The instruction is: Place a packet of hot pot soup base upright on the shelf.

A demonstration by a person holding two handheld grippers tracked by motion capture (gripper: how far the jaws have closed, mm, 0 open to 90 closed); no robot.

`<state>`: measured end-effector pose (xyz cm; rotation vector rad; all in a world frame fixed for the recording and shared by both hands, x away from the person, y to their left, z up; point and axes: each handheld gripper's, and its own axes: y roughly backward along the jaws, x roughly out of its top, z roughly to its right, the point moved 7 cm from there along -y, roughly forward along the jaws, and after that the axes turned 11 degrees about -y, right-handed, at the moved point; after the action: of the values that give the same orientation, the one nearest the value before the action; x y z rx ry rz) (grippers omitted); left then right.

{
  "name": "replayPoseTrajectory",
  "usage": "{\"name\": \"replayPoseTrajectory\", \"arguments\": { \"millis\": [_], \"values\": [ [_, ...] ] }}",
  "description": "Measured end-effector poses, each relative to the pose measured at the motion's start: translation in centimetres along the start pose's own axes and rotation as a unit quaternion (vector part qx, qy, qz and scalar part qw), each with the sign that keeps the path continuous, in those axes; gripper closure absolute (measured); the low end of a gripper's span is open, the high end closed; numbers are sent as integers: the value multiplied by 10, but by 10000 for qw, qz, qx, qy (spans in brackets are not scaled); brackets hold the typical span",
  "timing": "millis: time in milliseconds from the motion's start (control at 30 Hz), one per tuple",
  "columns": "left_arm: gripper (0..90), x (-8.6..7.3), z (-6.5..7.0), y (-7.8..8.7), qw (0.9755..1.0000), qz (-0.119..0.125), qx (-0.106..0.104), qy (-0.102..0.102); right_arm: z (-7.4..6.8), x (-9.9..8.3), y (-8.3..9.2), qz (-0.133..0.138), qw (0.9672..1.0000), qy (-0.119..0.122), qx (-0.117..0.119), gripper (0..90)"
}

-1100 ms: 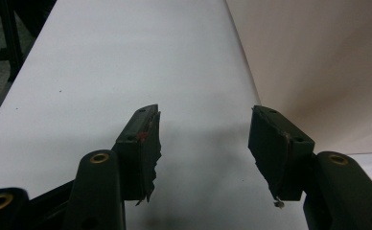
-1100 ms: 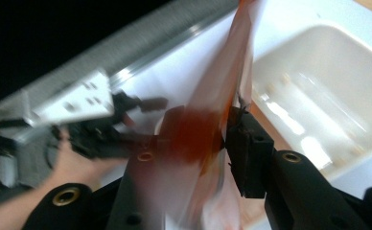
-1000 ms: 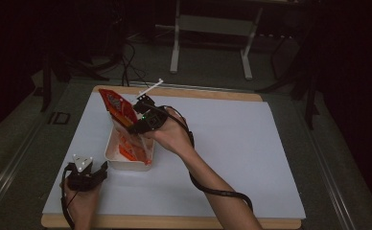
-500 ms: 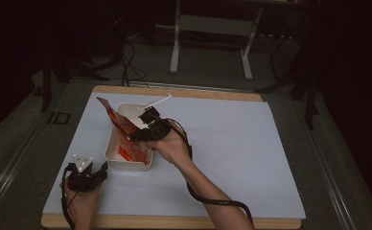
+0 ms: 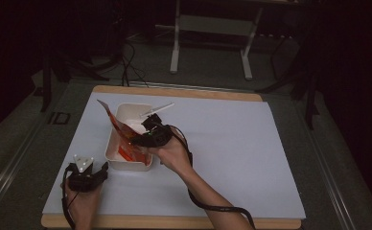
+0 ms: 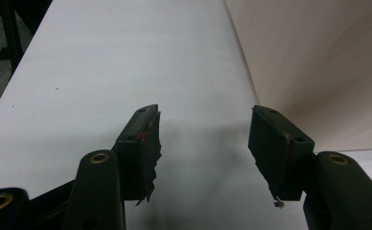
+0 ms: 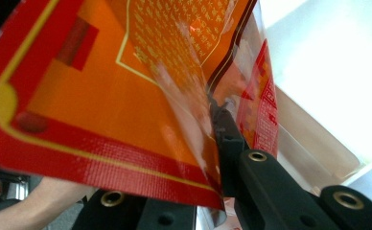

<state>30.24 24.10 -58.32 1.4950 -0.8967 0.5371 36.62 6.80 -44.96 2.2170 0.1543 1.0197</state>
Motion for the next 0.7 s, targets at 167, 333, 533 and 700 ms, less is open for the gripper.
{"name": "replayPoseTrajectory", "arguments": {
  "millis": [167, 333, 533, 700],
  "values": [
    [448, 1, -1, 0, 10000, 10, -15, 2, 1, -1, 0, 110, 9981, 520, -321, 651],
    [448, 1, -2, 0, 10000, 27, -7, 8, 2, -7, 1, 151, 9967, 656, -457, 572],
    [448, 1, -3, 1, 10000, 38, 7, 53, -2, -16, 9, 85, 9937, 954, -582, 524],
    [448, 1, -4, 1, 10000, 41, 10, 63, -2, -19, 17, -35, 9921, 1115, -580, 560]
  ]
}}
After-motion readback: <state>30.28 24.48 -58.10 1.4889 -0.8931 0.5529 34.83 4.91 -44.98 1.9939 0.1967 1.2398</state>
